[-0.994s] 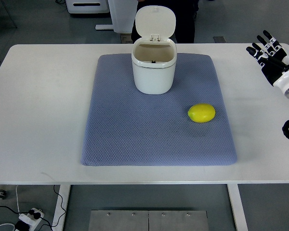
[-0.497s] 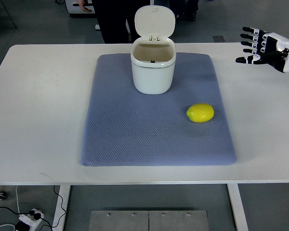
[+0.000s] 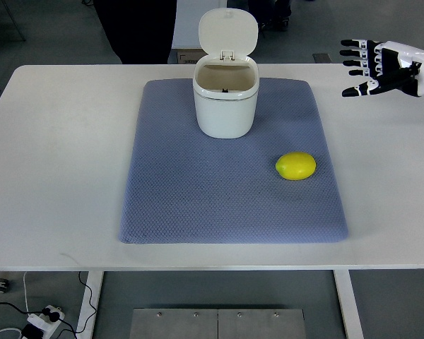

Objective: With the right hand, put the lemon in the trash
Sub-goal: 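Raise the right hand and swing it over the mat, then move the right hand toward the yellow lemon, thumb lowered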

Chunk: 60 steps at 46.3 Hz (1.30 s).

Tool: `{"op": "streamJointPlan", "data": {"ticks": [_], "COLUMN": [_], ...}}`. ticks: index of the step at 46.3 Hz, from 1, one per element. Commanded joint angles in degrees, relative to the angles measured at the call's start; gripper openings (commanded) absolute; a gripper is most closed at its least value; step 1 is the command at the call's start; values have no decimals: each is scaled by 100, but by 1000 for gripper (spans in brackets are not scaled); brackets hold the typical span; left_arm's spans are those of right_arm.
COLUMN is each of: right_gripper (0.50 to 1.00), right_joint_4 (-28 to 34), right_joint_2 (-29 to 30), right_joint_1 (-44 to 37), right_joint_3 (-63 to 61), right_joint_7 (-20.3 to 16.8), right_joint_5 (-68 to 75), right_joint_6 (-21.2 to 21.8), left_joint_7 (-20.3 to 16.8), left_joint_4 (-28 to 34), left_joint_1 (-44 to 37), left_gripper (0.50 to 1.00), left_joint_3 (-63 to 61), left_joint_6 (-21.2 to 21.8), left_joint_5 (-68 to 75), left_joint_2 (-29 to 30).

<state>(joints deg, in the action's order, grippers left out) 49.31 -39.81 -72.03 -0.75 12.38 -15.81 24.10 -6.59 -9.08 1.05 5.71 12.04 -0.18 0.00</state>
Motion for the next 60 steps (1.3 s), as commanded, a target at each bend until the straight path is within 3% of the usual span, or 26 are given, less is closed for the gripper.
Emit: {"op": "streamJointPlan", "data": {"ticks": [1,17,38,60], "right_gripper": [1000,1000,998,995], "right_joint_4": [-1,518,1019,1221], "right_joint_2": [0,0,123,1256], "right_joint_1": [-197,-1453,-2341,-3062], "right_joint_3": [180,1612,2852,4241], "right_joint_7": [19,10,-34,-385], "right_joint_5": [-9,-53,-484,-686], "right_joint_6": [-2,-37,-133,-687], "left_joint_7": [0,0,0,0], "left_joint_4": [3,3,3,3], "left_joint_1": [0,0,0,0], "left_gripper": [1000,1000,1000,1000], "left_joint_3": [0,0,0,0], "left_joint_6": [0,0,0,0], "left_joint_5": [0,0,0,0], "left_joint_2": [0,0,0,0]}}
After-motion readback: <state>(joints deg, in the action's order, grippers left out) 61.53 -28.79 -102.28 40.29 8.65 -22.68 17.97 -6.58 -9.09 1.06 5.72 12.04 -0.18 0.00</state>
